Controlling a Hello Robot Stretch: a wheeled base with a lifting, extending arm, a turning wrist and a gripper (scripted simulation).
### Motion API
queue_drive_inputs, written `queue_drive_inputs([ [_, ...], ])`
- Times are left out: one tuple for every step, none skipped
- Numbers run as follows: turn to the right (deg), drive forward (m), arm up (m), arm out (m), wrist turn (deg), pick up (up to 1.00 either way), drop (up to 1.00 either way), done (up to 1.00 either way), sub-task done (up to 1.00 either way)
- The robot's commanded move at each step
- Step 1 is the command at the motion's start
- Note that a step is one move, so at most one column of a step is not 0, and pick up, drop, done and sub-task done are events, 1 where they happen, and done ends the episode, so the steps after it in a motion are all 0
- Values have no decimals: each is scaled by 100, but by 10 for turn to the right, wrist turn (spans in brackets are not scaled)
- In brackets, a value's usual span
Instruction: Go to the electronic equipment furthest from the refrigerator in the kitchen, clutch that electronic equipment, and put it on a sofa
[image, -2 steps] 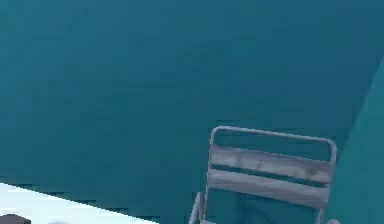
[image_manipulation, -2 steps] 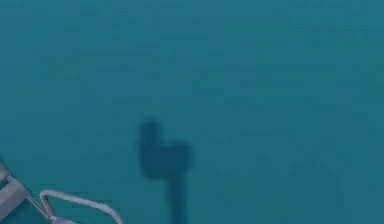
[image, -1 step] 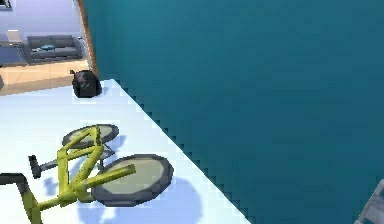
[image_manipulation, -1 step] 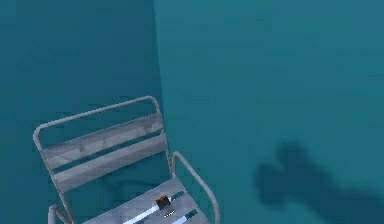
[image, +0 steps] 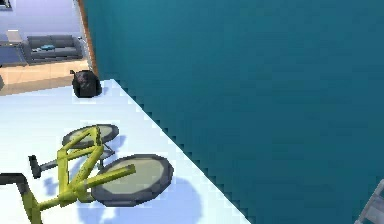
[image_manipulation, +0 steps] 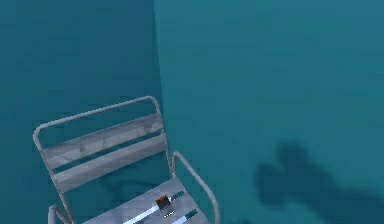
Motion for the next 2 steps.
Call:
queue_drive_inputs([
  [0,0,8,0,0,0,0,0,0],
  [0,0,0,26,0,0,0,0,0],
])
